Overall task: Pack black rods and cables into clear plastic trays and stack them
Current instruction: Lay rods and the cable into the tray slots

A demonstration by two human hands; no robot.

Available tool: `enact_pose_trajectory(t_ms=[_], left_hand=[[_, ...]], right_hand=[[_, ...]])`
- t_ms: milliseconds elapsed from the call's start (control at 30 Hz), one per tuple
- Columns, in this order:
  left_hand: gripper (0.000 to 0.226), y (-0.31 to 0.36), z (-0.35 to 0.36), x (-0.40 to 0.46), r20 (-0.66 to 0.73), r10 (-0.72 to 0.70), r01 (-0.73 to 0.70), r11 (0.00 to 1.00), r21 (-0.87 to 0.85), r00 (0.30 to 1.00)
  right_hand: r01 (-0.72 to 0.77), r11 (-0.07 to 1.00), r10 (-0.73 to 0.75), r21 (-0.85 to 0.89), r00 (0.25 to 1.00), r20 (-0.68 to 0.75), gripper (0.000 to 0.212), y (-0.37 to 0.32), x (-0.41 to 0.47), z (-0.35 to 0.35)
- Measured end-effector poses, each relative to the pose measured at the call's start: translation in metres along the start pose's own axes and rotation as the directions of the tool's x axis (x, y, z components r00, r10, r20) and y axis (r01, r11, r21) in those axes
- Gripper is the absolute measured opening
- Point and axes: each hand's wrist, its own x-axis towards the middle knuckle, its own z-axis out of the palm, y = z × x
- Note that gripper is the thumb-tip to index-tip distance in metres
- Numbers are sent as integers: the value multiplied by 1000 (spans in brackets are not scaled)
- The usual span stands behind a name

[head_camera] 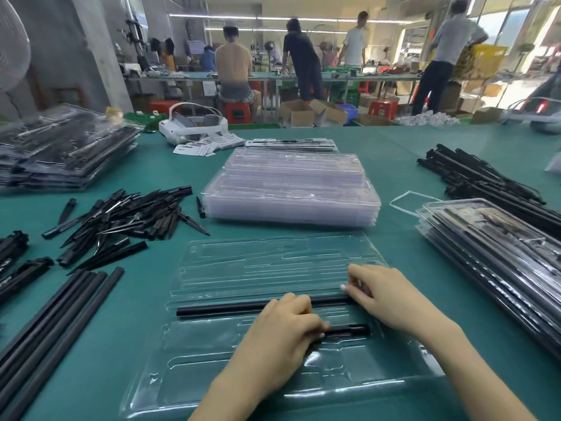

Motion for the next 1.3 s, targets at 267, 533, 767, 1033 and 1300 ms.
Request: enact_pose_trajectory(t_ms=[267, 533, 767, 1033, 1300], left_hand=[[30, 11, 3, -2, 6, 84, -83, 975, 208, 996], [38, 14, 1, -2, 86, 53, -65, 986, 153, 995], [33, 3, 10, -1, 73, -24, 27, 999, -29, 997], [48, -2, -2, -3, 183, -26, 48, 992, -117, 983], [50, -59, -62, -21, -159, -409, 349, 886, -306, 899]], right_hand=[[-6, 1000, 6, 9, 1000, 2, 23, 0, 0, 1], [-9, 1000, 9, -10, 1000, -3, 23, 0, 0, 1], [-9, 1000, 9, -13, 1000, -2, 24, -1, -1, 0], [-56, 986, 47, -154, 997, -58, 25, -8, -1, -3], [160, 987, -139, 34, 932, -334, 34, -37, -4, 3]])
